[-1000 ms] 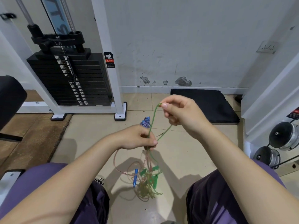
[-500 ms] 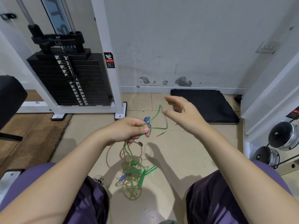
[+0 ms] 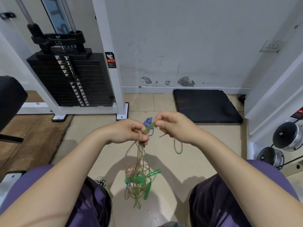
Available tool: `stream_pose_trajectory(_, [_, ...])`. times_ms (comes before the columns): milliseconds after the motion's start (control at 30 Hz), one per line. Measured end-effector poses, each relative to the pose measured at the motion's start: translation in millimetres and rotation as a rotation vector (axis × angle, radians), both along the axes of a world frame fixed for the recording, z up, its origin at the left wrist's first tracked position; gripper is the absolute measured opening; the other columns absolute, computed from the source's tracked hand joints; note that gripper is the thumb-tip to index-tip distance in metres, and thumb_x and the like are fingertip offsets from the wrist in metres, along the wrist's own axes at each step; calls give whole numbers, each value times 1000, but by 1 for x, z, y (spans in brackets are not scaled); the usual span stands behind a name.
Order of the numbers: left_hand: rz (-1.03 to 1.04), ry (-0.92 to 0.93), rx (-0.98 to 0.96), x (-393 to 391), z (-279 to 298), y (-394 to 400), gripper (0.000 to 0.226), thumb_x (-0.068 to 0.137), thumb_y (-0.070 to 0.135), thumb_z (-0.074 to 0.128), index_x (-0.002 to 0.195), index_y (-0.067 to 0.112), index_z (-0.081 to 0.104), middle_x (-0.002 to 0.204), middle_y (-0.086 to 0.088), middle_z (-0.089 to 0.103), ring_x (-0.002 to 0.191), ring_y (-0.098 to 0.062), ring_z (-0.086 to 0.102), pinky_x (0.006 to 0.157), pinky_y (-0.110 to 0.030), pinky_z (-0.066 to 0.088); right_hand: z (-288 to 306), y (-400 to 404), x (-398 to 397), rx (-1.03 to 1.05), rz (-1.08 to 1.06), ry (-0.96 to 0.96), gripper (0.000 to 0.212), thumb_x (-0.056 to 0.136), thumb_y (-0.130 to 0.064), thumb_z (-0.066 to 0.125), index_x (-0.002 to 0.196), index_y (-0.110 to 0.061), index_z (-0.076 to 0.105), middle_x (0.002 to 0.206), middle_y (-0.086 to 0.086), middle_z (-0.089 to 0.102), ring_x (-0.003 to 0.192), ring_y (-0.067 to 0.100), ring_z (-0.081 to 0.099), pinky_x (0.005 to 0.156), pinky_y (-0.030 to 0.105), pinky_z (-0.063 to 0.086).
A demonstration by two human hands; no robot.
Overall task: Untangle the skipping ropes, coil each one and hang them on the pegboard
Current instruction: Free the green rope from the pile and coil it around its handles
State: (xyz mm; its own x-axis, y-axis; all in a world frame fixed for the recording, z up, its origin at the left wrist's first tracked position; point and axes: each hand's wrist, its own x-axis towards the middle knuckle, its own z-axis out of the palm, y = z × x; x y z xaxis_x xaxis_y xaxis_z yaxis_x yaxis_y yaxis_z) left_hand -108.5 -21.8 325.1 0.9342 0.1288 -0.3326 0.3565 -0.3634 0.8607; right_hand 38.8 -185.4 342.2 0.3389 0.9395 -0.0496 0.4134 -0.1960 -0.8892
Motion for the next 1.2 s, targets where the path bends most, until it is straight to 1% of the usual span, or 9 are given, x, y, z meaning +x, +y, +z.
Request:
stream_pose_trajectory(100, [-63,125,187,-1,-6,6,7,93,20,69,98,19,74,102,-2,76,93,-6,66,101,-32,46,10,-3,4,254,-97,292,19,101,-8,47,86,-15,56,62,-2,53,49,12,40,49,22,36])
stream_pose_trajectory(200, [20,100,200,-1,-9,10,13,95,24,65,97,14,74,96,-3,77,91,-13,69,99,-36,50,21,-8,15,319,-165,307,18,101,-8,47,87,-12,57,68,2,58,52,16,46,55,23,42])
stream_pose_trajectory(400, [228,-144,-107,-2,5,10,28,99,31,54,87,17,74,61,0,55,52,-12,48,54,-23,41,27,-22,38,48,-127,214,15,93,-15,61,86,-2,64,72,8,65,64,24,61,78,34,48])
stream_pose_trajectory(500, [233,-201,-235,-3,16,3,34,93,43,51,82,19,72,53,4,43,46,-9,33,49,-25,29,21,-21,33,-88,-81,136,40,85,-42,72,101,-5,64,83,1,72,77,21,70,81,29,48])
stream_pose_trajectory(600, [193,-175,-211,-4,20,-7,37,90,48,51,82,19,72,53,5,41,46,-9,29,49,-25,25,15,-19,28,-169,-119,-78,91,60,-70,72,136,-25,50,124,-8,62,114,6,59,96,27,45])
stream_pose_trajectory(700, [150,-135,-185,-2,20,-18,36,94,46,49,82,22,73,54,6,43,48,-8,31,49,-23,25,14,-15,17,-54,-66,-92,101,59,-60,79,145,-27,38,139,-10,52,130,1,45,110,28,37])
stream_pose_trajectory(867, [78,-149,-194,-2,20,-23,34,94,47,52,82,26,76,62,-1,48,51,-8,37,51,-21,32,7,-8,-2,29,96,135,58,81,-8,77,131,-14,47,100,5,71,100,17,67,102,35,46])
stream_pose_trajectory(967, [66,-148,-174,-3,19,-20,35,95,43,56,91,13,75,66,-7,47,53,-9,40,52,-21,34,8,-7,-3,-11,114,196,46,86,-7,72,124,-11,48,81,2,65,72,8,64,75,26,49])
stream_pose_trajectory(1200, [126,-138,-115,-5,14,-14,22,83,31,78,90,13,66,67,-5,60,61,-15,52,57,-21,42,8,-7,-5,-198,112,165,18,97,-12,58,114,-10,54,63,-1,49,47,4,42,49,21,37])
